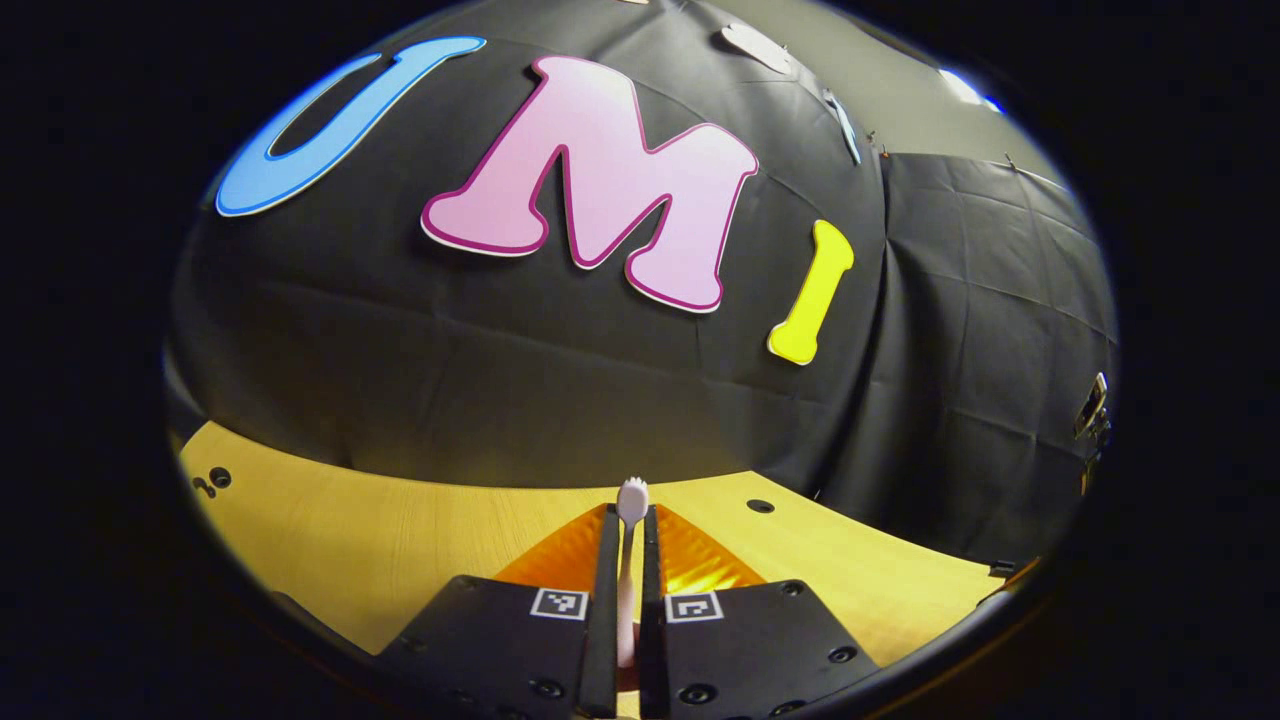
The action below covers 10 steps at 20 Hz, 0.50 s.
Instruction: Put the toothbrush and toothpaste on the desktop into the cup, then pick up the cup and place it on the coaster on the desktop.
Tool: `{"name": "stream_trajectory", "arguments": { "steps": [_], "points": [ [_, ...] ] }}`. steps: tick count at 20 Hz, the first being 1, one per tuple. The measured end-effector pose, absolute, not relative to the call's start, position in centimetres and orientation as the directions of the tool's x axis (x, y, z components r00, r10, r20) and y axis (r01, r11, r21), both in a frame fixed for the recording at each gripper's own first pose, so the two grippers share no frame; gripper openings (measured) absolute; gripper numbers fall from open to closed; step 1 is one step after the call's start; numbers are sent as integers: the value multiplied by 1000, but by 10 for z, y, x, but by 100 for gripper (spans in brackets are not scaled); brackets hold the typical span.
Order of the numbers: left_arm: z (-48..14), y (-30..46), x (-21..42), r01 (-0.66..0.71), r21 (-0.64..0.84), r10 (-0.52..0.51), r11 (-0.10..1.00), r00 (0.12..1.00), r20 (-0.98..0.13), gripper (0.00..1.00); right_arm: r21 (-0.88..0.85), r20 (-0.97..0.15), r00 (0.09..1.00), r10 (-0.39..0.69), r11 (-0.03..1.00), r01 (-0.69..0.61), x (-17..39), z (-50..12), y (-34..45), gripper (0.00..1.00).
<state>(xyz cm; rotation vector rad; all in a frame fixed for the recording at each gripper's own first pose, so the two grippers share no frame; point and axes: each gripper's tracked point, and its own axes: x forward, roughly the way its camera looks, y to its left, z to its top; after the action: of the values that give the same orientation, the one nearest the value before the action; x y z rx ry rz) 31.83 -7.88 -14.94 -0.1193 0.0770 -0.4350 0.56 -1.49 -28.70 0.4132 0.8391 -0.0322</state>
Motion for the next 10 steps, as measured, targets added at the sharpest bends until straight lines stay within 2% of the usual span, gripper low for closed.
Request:
{"name": "stream_trajectory", "arguments": {
  "steps": [3,5,6,8,9,10],
  "points": [
    [-148,-81,312,425,-116,-433,898,899,-58,19,345,-723,678,131,919,192,6,-283,-16,59],
    [-148,-84,305,431,-90,-437,898,897,-66,31,347,-719,683,131,918,190,6,-280,-16,59],
    [-149,-84,303,434,-74,-439,898,896,-73,44,350,-717,685,133,918,188,5,-279,-16,59],
    [-149,-86,295,442,-47,-444,896,891,-90,32,356,-712,688,139,916,183,4,-275,-14,59],
    [-148,-86,292,443,-42,-445,895,890,-97,43,359,-710,689,143,916,180,3,-274,-13,59],
    [-147,-86,287,442,-37,-443,896,890,-106,43,363,-708,691,148,915,176,3,-272,-13,59]
  ]
}}
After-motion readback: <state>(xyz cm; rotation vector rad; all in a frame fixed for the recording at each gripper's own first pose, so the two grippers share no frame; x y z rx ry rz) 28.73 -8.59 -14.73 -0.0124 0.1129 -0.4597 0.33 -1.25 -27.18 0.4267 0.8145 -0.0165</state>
